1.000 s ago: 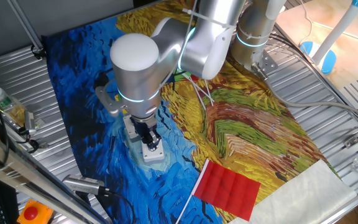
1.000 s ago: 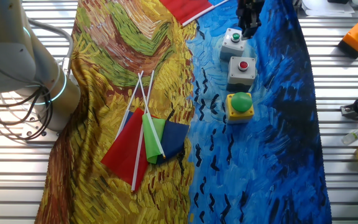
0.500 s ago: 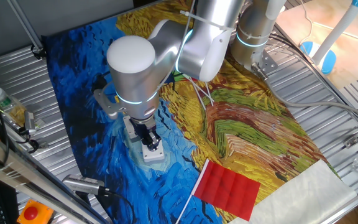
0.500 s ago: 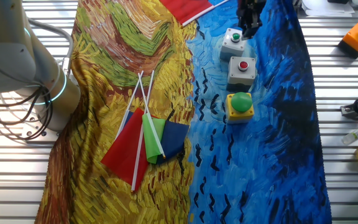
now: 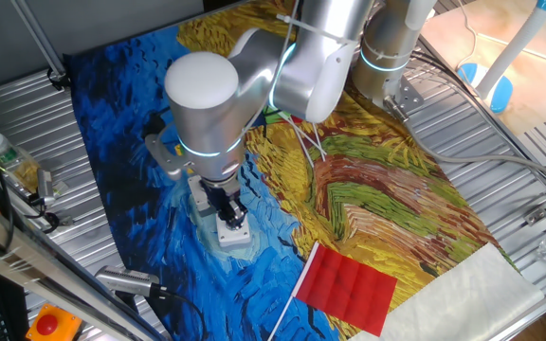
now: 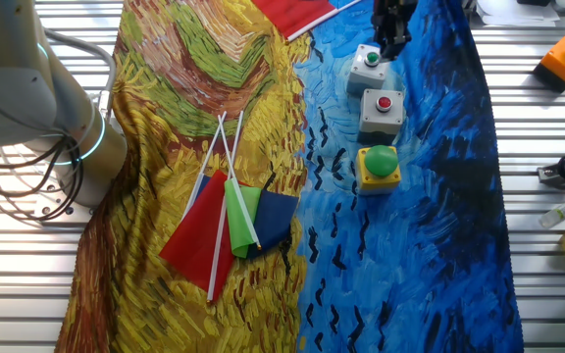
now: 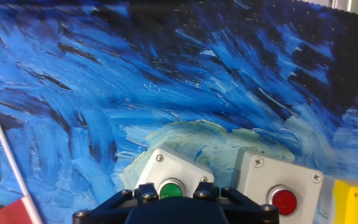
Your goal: Press three buttons from left to right in sequence
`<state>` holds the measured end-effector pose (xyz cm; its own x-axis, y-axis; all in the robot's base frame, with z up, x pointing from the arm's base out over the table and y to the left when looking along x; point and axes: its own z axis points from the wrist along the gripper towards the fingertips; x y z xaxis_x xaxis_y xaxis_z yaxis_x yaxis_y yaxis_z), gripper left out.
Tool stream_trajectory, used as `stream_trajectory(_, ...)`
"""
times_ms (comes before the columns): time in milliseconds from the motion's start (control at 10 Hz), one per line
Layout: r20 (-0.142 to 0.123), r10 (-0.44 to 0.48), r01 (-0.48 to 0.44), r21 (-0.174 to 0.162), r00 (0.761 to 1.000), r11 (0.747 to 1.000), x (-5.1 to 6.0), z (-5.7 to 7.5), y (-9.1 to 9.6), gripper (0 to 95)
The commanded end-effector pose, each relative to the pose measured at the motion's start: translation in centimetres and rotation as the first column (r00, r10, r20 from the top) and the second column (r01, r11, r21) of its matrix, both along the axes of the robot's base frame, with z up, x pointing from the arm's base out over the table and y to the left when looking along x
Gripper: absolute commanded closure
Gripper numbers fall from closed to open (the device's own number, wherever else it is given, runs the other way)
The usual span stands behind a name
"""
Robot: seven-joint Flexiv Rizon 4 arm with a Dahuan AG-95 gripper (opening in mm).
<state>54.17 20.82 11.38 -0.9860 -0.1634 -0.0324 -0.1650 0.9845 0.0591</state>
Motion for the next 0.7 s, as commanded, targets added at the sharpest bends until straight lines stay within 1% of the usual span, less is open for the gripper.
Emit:
stream_trajectory(100, 0.009, -0.013, 0.013, 0.003, 1.0, 1.0, -0.7, -0.3, 0.9, 57.0)
stream_trajectory(400, 0.013, -0.016, 0.016, 0.008, 1.0, 1.0, -1.3, -0.6, 1.6, 57.0)
stream_trajectory(700, 0.012, -0.025, 0.025, 0.009, 1.0, 1.0, -1.3, -1.1, 2.4, 57.0)
